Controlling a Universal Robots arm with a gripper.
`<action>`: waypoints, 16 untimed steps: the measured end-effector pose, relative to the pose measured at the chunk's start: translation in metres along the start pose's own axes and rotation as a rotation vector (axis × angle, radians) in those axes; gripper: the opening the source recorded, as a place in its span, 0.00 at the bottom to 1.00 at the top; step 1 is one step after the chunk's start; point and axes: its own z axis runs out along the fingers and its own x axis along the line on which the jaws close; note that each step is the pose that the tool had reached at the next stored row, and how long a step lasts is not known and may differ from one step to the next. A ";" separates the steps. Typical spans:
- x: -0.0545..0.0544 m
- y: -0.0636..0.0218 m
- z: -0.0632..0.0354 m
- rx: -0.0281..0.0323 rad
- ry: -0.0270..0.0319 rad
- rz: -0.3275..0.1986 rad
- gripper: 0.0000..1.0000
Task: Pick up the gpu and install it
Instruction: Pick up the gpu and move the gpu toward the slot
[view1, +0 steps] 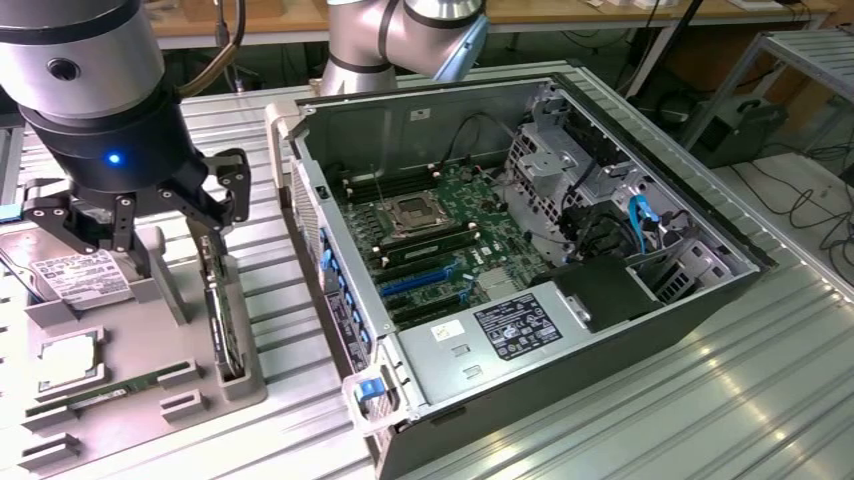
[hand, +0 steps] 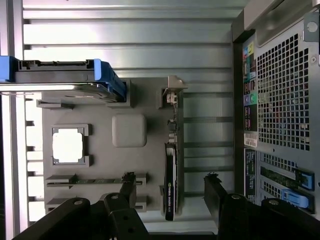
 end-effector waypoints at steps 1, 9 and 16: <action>0.000 0.0000 0.0006 0.0000 0.0000 0.000 0.66; 0.000 -0.0003 0.0054 0.0000 0.0000 0.000 0.66; 0.000 -0.0018 0.0154 0.0001 0.0002 0.000 0.66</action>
